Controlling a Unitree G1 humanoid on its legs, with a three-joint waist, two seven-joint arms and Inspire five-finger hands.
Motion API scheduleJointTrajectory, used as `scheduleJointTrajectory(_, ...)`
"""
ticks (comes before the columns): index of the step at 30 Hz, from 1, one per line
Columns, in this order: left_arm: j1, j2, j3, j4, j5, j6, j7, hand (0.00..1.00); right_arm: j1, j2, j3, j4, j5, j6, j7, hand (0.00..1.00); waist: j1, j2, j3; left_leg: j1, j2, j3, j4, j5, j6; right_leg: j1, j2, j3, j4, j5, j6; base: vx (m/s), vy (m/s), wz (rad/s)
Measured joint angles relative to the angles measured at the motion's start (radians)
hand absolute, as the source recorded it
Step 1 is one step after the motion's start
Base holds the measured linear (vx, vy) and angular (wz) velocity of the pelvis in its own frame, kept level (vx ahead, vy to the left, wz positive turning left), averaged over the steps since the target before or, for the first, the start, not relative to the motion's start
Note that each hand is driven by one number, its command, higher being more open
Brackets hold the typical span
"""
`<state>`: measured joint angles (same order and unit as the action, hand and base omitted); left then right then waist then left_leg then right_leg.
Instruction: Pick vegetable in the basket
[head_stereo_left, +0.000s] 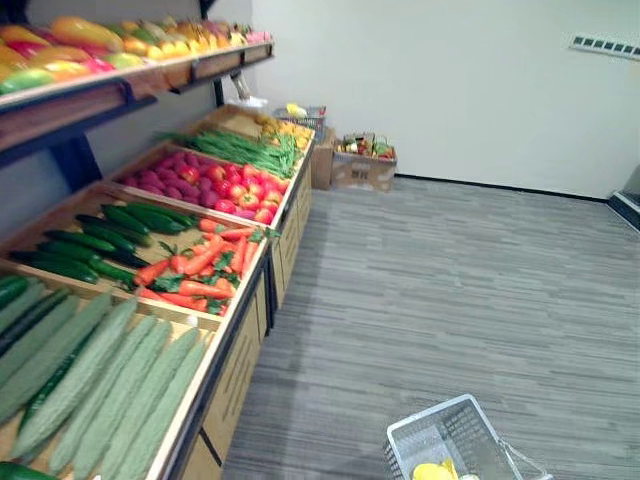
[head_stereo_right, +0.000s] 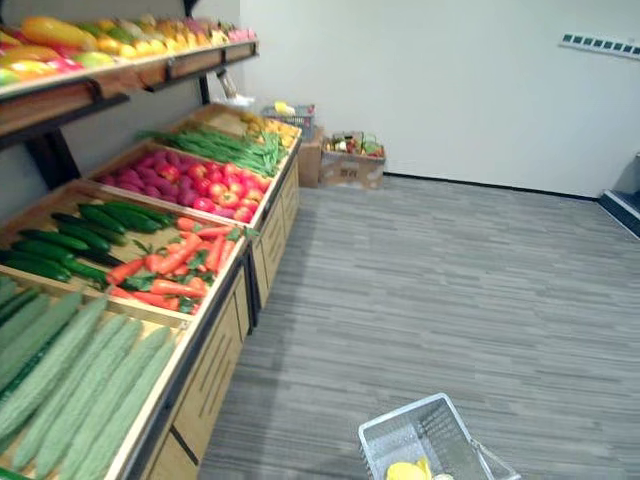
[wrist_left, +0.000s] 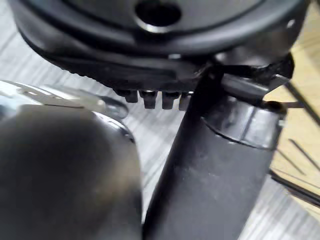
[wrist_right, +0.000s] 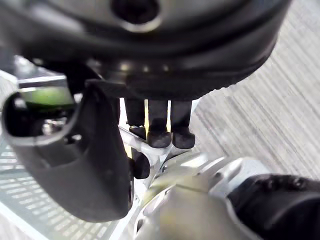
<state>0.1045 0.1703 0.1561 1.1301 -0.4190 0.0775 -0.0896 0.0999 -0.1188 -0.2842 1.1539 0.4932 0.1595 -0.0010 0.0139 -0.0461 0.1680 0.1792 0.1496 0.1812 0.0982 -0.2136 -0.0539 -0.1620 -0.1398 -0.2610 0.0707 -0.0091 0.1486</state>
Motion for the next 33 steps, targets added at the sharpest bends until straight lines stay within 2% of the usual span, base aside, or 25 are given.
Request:
scheduleJointTrajectory(1,0.0,0.005,0.026,0.006,0.01,0.008,-0.003,1.0,0.006,0.0,-0.012,0.0,0.0,0.014,0.0,0.0,0.0,-0.012,0.013,0.015,0.008,-0.001,0.011,-0.023,-0.036,0.003,-0.017,0.011,-0.021,0.04,0.003,0.31,-0.366,0.02)
scheduleJointTrajectory(2,0.0,0.002,0.026,0.012,0.022,0.011,-0.002,1.0,0.006,-0.002,-0.019,0.002,0.0,0.018,-0.001,0.0,-0.004,-0.005,0.017,0.026,0.027,-0.001,0.02,-0.037,-0.053,0.005,-0.007,0.008,0.004,0.086,-0.013,0.44,-0.487,0.18)
scheduleJointTrajectory(3,-0.001,-0.007,0.026,0.014,0.034,0.011,-0.005,1.0,0.01,-0.009,-0.04,0.008,-0.003,0.031,-0.001,0.0,-0.021,0.024,0.02,0.046,0.076,-0.011,0.029,-0.059,-0.073,-0.021,0.018,-0.007,0.122,0.086,-0.045,0.4,-0.393,0.27)
scheduleJointTrajectory(4,-0.001,-0.022,0.028,0.013,0.036,0.011,-0.006,1.0,0.025,-0.013,-0.049,0.011,-0.025,0.037,0.0,0.0,-0.025,0.047,0.011,0.062,0.109,-0.013,0.028,-0.075,-0.079,-0.081,0.03,-0.015,0.28,0.005,-0.117,0.48,-0.466,0.29)
scheduleJointTrajectory(5,0.004,-0.032,0.032,0.013,0.036,0.011,-0.006,1.0,0.032,-0.017,-0.051,0.013,-0.027,0.037,-0.003,0.0,-0.023,0.056,0.005,0.071,0.123,-0.014,0.036,-0.071,-0.073,-0.101,0.036,-0.017,0.346,-0.052,-0.13,0.57,-0.483,0.05)
scheduleJointTrajectory(6,0.008,-0.038,0.07,0.012,0.036,0.009,-0.003,1.0,0.029,-0.019,-0.053,0.02,-0.031,0.057,-0.005,0.0,-0.022,0.052,0.003,0.062,0.142,-0.034,0.128,-0.038,-0.047,-0.105,0.038,-0.025,0.438,-0.141,-0.151,0.51,-0.428,-0.01)
scheduleJointTrajectory(8,0.005,-0.045,0.094,0.002,0.035,-0.008,-0.005,1.0,0.039,-0.02,-0.052,0.02,-0.031,0.066,-0.004,0.0,-0.025,0.046,-0.001,-0.007,0.17,-0.044,0.336,-0.009,-0.015,-0.054,0.05,-0.044,0.429,-0.175,-0.173,0.46,-0.378,0.1)
scheduleJointTrajectory(9,0.006,-0.061,0.102,-0.012,0.023,-0.026,-0.011,1.0,0.043,-0.035,-0.047,0.024,-0.038,0.077,-0.003,0.0,-0.02,0.07,-0.007,-0.08,0.197,-0.053,0.574,-0.003,-0.027,0.013,0.087,-0.055,0.371,-0.179,-0.181,0.5,-0.337,0.17)
scheduleJointTrajectory(10,0.005,-0.076,0.102,-0.018,0.007,-0.042,-0.014,1.0,0.041,-0.049,-0.032,0.036,-0.051,0.084,-0.002,0.0,-0.02,0.084,-0.015,-0.14,0.2,-0.063,0.745,-0.009,-0.031,0.088,0.119,-0.064,0.302,-0.176,-0.185,0.49,-0.302,0.14)
scheduleJointTrajectory(12,0.005,-0.082,0.102,-0.03,-0.028,-0.068,-0.021,1.0,0.031,-0.061,0.003,0.04,-0.063,0.092,0.004,0.0,-0.013,0.082,-0.014,-0.217,0.182,-0.049,0.884,-0.03,-0.022,0.183,0.154,-0.068,0.211,-0.171,-0.192,0.44,-0.224,0.11)
scheduleJointTrajectory(13,0.005,-0.083,0.101,-0.038,-0.046,-0.077,-0.03,1.0,0.026,-0.063,0.015,0.043,-0.066,0.099,0.009,0.0,-0.004,0.077,-0.011,-0.253,0.165,-0.039,0.892,-0.048,-0.024,0.223,0.163,-0.069,0.172,-0.169,-0.194,0.42,-0.182,-0.03)
scheduleJointTrajectory(15,0.002,-0.088,0.097,-0.048,-0.051,-0.097,-0.039,1.0,0.019,-0.061,0.032,0.042,-0.066,0.096,0.021,0.0,0.011,0.061,-0.002,-0.302,0.134,0.012,0.799,-0.087,-0.023,0.29,0.162,-0.068,0.115,-0.165,-0.193,0.28,-0.084,-0.07)
scheduleJointTrajectory(17,-0.002,-0.084,0.097,-0.055,-0.061,-0.098,-0.057,1.0,-0.001,-0.061,0.03,0.036,-0.061,0.078,0.032,0.0,0.017,0.047,0.003,-0.342,0.056,0.056,0.466,-0.077,-0.024,0.341,0.136,-0.069,0.05,-0.162,-0.181,0.25,-0.006,0.01)
scheduleJointTrajectory(18,-0.005,-0.081,0.096,-0.054,-0.061,-0.096,-0.061,1.0,-0.006,-0.061,0.028,0.034,-0.06,0.07,0.034,0.0,0.016,0.043,0.005,-0.352,0.029,0.057,0.361,-0.051,-0.027,0.353,0.124,-0.072,0.04,-0.163,-0.174,0.34,0.088,0.07)
scheduleJointTrajectory(19,-0.01,-0.078,0.097,-0.055,-0.061,-0.098,-0.065,1.0,-0.012,-0.056,0.019,0.026,-0.059,0.059,0.035,0.0,0.02,0.032,0.011,-0.359,-0.022,0.051,0.179,0.067,-0.021,0.374,0.098,-0.074,0.02,-0.165,-0.156,0.32,0.096,0.08)
scheduleJointTrajectory(21,-0.01,-0.078,0.088,-0.054,-0.048,-0.107,-0.063,1.0,-0.009,-0.054,0.022,0.006,-0.057,0.053,0.044,0.0,0.032,0.039,0.009,-0.386,-0.042,0.049,0.072,0.189,-0.043,0.4,0.086,-0.079,-0.018,-0.167,-0.128,0.39,0.116,0.14)
scheduleJointTrajectory(22,-0.011,-0.076,0.083,-0.049,-0.045,-0.113,-0.063,1.0,-0.01,-0.049,0.023,0.004,-0.057,0.053,0.045,0.0,0.034,0.044,0.01,-0.393,-0.043,0.058,0.069,0.267,-0.015,0.415,0.083,-0.089,-0.028,-0.175,-0.105,0.36,0.112,0.26)
scheduleJointTrajectory(23,-0.015,-0.073,0.082,-0.045,-0.044,-0.113,-0.063,1.0,-0.011,-0.043,0.023,0.004,-0.057,0.053,0.046,0.0,0.034,0.043,0.011,-0.387,-0.046,0.07,0.059,0.311,0.022,0.423,0.077,-0.095,-0.028,-0.175,-0.095,0.36,0.125,0.38)
scheduleJointTrajectory(24,-0.024,-0.059,0.076,-0.035,-0.041,-0.113,-0.063,1.0,-0.02,-0.023,0.023,0.009,-0.06,0.052,0.045,0.0,0.035,0.03,0.017,-0.363,-0.071,0.081,0.051,0.321,0.061,0.44,0.053,-0.099,-0.023,-0.163,-0.069,0.3,0.106,0.35)
scheduleJointTrajectory(26,-0.016,-0.046,0.058,-0.03,-0.017,-0.116,-0.064,1.0,-0.024,-0.017,0.023,0.008,-0.06,0.049,0.053,0.0,0.035,0.01,0.014,-0.337,-0.091,0.104,0.063,0.295,0.095,0.448,0.022,-0.08,0.023,-0.124,-0.012,0.4,0.19,0.23)
scheduleJointTrajectory(27,-0.01,-0.041,0.058,-0.027,-0.008,-0.116,-0.064,1.0,-0.024,-0.015,0.021,0.008,-0.06,0.049,0.06,0.0,0.035,0.002,0.009,-0.324,-0.099,0.114,0.062,0.288,0.104,0.447,0.011,-0.073,0.046,-0.117,-0.005,0.41,0.242,0.08)
scheduleJointTrajectory(29,0.0,-0.025,0.049,-0.013,0.008,-0.115,-0.064,1.0,-0.022,0.008,-0.019,0.009,-0.06,0.045,0.064,0.0,0.035,-0.023,-0.006,-0.254,-0.141,0.136,0.043,0.262,0.122,0.428,-0.048,-0.046,0.199,-0.116,-0.005,0.34,0.246,0.06)
scheduleJointTrajectory(31,0.009,-0.019,0.015,-0.007,0.038,-0.111,-0.064,1.0,-0.014,0.002,-0.057,-0.004,-0.063,0.031,0.071,0.0,0.034,-0.021,-0.035,-0.198,-0.172,0.127,0.011,0.183,0.12,0.328,-0.113,-0.032,0.478,-0.113,-0.009,0.31,0.275,0.15)
scheduleJointTrajectory(32,0.01,-0.009,0.014,-0.006,0.036,-0.109,-0.065,1.0,-0.014,0.004,-0.07,-0.014,-0.069,0.018,0.077,0.0,0.034,-0.035,-0.04,-0.175,-0.205,0.119,-0.004,0.171,0.127,0.279,-0.163,-0.029,0.611,-0.094,-0.034,0.2,0.184,0.26)
scheduleJointTrajectory(33,0.011,-0.007,0.014,-0.006,0.035,-0.109,-0.063,1.0,-0.014,0.005,-0.076,-0.022,-0.074,0.009,0.078,0.0,0.033,-0.04,-0.042,-0.155,-0.221,0.107,-0.012,0.158,0.133,0.252,-0.194,-0.029,0.688,-0.056,-0.041,0.19,0.123,0.31)
